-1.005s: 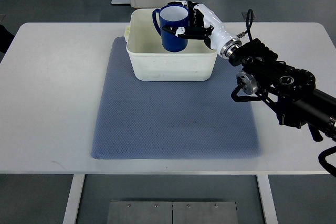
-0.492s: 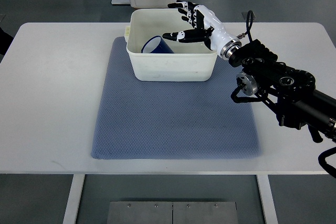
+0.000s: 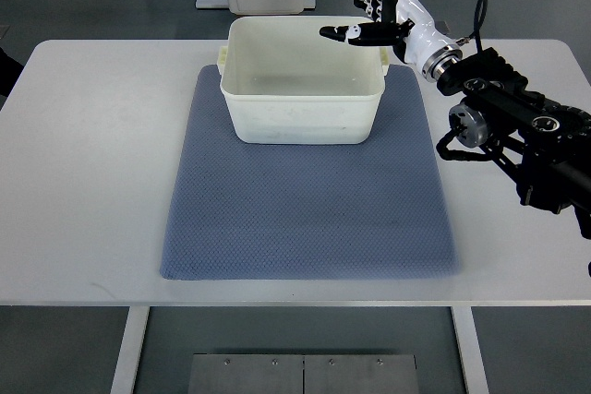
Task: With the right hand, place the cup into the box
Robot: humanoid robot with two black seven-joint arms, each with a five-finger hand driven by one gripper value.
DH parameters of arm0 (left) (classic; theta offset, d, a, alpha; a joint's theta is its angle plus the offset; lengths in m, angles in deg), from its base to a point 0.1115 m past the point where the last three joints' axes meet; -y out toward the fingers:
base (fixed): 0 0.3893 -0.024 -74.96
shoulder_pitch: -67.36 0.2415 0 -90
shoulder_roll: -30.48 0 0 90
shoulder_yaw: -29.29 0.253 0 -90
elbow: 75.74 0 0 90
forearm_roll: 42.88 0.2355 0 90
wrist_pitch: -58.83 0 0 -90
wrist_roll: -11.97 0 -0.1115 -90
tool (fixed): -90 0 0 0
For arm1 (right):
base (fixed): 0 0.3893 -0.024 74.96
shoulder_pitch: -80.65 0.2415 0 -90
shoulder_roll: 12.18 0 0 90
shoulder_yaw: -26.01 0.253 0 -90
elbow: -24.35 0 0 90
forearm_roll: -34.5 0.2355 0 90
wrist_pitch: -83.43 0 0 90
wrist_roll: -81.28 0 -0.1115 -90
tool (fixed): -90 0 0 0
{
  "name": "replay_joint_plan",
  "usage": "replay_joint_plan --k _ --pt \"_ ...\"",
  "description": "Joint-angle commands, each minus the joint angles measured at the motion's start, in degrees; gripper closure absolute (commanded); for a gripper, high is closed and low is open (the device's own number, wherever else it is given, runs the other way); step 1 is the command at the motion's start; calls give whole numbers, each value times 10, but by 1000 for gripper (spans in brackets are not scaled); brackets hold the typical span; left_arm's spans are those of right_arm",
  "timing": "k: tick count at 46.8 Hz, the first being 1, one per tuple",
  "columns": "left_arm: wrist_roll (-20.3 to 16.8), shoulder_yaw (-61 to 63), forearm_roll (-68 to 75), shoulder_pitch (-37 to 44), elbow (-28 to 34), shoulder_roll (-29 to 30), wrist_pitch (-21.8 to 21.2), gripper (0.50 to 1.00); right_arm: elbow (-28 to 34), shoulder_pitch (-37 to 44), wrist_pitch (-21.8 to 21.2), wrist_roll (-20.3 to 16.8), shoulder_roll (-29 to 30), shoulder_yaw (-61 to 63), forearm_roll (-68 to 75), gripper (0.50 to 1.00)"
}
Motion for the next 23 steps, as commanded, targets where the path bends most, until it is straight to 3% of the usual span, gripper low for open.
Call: replay_joint_plan --k 1,14,23 --pt "0 0 -1 0 0 0 0 500 15 -4 -1 1 -24 5 1 513" --pt "0 0 0 0 0 0 0 500 67 -53 -25 -8 -102 48 28 507" --pt "0 0 -1 0 0 0 0 500 78 -111 -49 -12 -119 106 56 507"
